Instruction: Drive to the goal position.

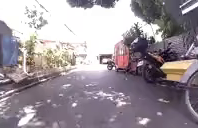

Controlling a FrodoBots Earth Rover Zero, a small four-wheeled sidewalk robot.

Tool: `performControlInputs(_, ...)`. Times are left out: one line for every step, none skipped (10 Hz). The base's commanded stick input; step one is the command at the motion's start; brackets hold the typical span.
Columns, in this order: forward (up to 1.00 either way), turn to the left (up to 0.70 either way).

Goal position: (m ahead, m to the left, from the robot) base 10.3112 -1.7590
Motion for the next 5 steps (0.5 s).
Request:
performControlInputs(1.00,0.00)
performControlInputs(1.00,0.00)
performControlInputs(1.00,0.00)
performControlInputs(1.00,0.00)
performControlInputs(1.00,0.00)
